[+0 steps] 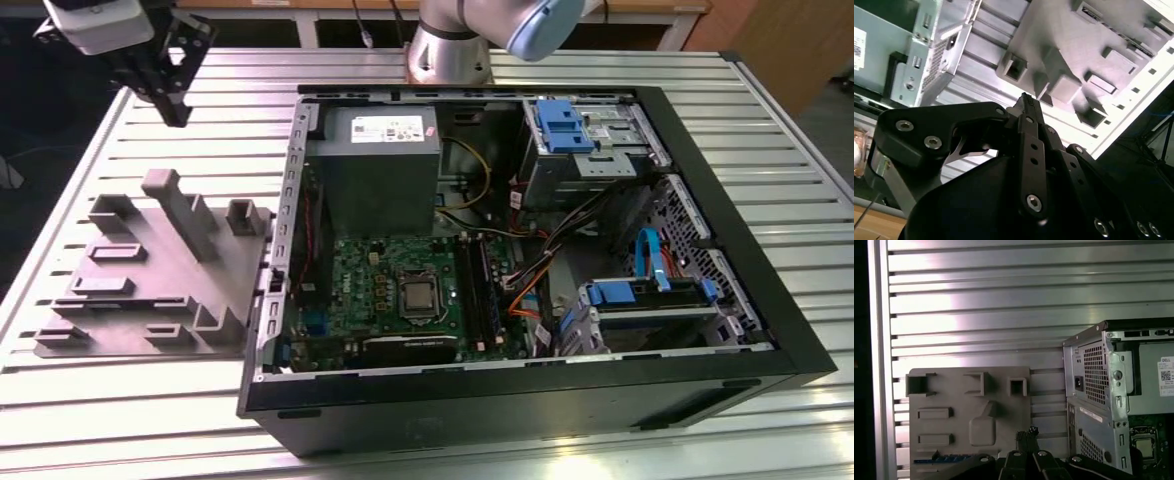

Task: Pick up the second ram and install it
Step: 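Reach for the second ram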

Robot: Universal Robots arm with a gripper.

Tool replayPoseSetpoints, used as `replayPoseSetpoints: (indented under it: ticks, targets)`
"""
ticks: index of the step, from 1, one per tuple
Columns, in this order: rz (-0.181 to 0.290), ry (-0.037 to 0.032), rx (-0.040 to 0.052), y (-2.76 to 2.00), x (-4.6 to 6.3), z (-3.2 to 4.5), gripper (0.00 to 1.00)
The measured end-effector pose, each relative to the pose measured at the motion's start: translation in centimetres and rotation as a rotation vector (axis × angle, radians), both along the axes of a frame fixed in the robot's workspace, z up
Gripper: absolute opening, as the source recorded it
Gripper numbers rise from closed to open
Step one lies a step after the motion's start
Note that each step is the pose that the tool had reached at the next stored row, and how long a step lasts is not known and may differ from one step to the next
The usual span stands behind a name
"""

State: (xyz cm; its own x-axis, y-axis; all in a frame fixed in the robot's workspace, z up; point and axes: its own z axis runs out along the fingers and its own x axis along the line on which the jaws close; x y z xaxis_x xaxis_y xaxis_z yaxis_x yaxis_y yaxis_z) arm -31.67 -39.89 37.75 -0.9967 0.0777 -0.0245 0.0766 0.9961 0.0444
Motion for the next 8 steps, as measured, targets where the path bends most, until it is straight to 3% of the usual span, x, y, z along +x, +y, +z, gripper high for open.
replayPoseSetpoints:
  ticks: [8]
  targets:
    - [0.000,0.0000,0.0000,-0.25,-2.5,-0.43,0.10]
